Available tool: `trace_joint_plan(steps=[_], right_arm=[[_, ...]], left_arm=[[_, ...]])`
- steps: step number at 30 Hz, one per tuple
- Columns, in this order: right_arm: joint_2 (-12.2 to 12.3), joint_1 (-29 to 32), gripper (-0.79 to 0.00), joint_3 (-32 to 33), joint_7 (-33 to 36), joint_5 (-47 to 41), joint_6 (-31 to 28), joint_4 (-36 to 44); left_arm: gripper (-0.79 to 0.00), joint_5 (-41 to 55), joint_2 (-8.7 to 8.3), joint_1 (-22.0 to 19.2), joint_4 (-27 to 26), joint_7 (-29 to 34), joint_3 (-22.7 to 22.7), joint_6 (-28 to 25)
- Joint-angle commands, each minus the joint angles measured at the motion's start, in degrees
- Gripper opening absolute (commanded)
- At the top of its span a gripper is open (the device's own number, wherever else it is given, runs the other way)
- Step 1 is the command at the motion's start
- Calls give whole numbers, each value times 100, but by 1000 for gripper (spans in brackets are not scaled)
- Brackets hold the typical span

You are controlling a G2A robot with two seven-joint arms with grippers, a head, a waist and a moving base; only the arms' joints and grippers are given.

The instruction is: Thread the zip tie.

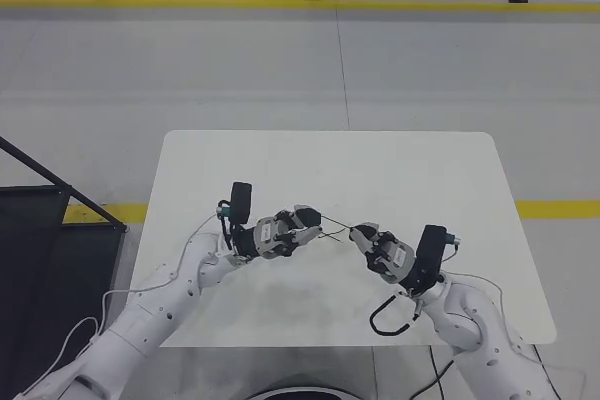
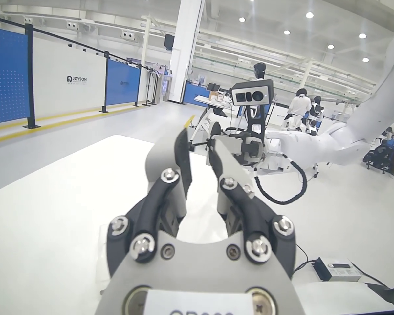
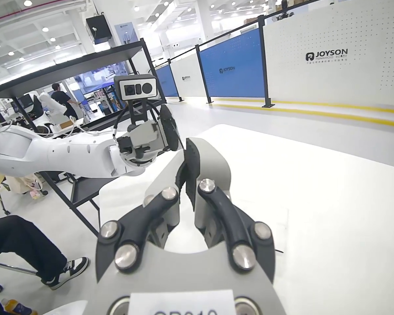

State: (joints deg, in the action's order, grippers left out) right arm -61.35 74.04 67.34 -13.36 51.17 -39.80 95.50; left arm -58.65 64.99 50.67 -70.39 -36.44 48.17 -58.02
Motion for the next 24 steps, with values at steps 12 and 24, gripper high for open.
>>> trace_joint_plan(steps=[12, 24], right_arm=[[-89, -21, -785, -43, -395, -95, -82, -153], [-181, -196, -785, -150, -350, -649, -450, -427]], left_arm=[[-388, 576, 188, -83, 235, -354, -426, 2], [-502, 1333, 388, -365, 546, -683, -1095, 2]])
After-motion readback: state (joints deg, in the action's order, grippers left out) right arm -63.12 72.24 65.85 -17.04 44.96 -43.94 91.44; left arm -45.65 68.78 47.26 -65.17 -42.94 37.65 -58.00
